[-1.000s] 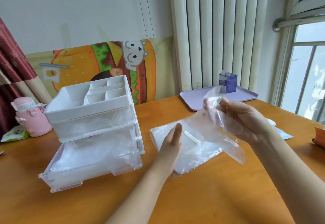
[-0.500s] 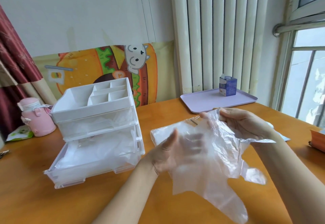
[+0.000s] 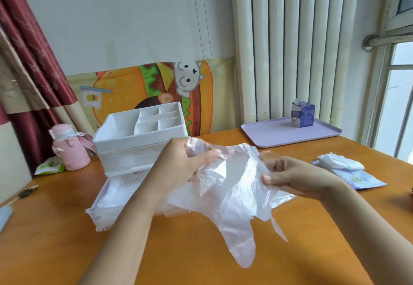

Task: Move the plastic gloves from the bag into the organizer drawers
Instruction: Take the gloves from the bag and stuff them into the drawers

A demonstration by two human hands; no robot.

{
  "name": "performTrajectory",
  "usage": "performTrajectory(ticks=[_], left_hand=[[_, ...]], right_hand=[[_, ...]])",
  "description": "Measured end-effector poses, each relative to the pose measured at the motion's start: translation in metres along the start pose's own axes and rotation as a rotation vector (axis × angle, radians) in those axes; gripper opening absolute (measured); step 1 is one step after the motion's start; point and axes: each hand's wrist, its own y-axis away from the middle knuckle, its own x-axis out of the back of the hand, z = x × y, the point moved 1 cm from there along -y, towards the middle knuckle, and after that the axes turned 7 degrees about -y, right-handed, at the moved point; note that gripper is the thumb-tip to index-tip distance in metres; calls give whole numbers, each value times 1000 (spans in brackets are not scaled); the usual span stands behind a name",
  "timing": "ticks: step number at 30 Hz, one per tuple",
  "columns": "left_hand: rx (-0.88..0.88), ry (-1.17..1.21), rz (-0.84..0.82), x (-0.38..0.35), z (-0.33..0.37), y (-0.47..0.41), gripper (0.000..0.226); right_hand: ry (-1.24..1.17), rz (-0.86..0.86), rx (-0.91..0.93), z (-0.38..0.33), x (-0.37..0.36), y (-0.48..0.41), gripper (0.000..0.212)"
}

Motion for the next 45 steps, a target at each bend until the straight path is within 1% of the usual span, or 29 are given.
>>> performTrajectory(ticks=[1, 3, 6, 8, 10, 13, 16, 21, 22, 24, 26, 27, 29, 32, 35, 37, 39, 40, 41, 42, 43, 44, 45], left_hand=[[6, -15, 1, 12, -2, 4, 8], [3, -34, -5, 31, -6, 11, 9], [17, -56, 16, 59, -16, 20, 9], [25, -65, 43, 75, -25, 24, 10], [33, -69, 77, 88, -35, 26, 9], [30, -86, 96, 102, -49, 23, 9], [24, -89, 53, 110, -55, 22, 8], [-20, -72, -26, 123, -58, 22, 3], [-28, -64, -31, 127, -61, 21, 4], [-31, -47, -18, 134, -65, 20, 5], [-28, -34, 12, 138, -71, 18, 6], [-17, -29, 28, 139, -74, 17, 6], [22, -43, 54, 141, -82, 13, 0], [121, -115, 74, 143, -101, 8, 8], [224, -175, 90, 141, -116, 7, 7], [290, -272, 93, 139, -124, 5, 15], [368, -430, 75, 136, -130, 5, 36], [413, -495, 71, 134, -131, 4, 47], [448, -527, 70, 132, -131, 4, 52], [471, -540, 70, 131, -132, 3, 50], [491, -546, 71, 129, -134, 2, 46], [504, -547, 70, 129, -136, 0, 42], [505, -552, 64, 128, -137, 0, 37]], right_hand=[[14, 38, -14, 4, -7, -6, 22], [9, 54, 21, 12, -13, -15, 38], [-37, 50, 36, 15, -31, -24, 35], [20, 67, 21, 14, -43, -29, 36], [75, 113, 25, 13, -52, -37, 45], [187, 96, 43, 9, -69, -54, 57], [287, 108, -1, 1, -88, -71, 53], [596, 123, -119, -11, -109, -93, 50], [635, 126, -145, -12, -113, -97, 46], [685, 149, -164, -11, -118, -101, 29], [694, 224, -125, -13, -121, -104, 15], [702, 278, -84, -15, -121, -106, 12], [692, 367, 18, -21, -121, -110, 13], [663, 473, 136, -34, -124, -120, 12], [866, 597, 196, -41, -126, -138, 11], [1008, 675, 201, -38, -126, -151, 9], [1053, 741, 188, -33, -126, -161, 4], [1083, 783, 200, -29, -129, -164, 7], [1133, 828, 235, -24, -132, -164, 15], [1184, 855, 298, -18, -139, -163, 22], [1218, 845, 383, -13, -149, -161, 24], [1235, 786, 451, -8, -160, -159, 22], [1252, 683, 463, -3, -170, -158, 20]])
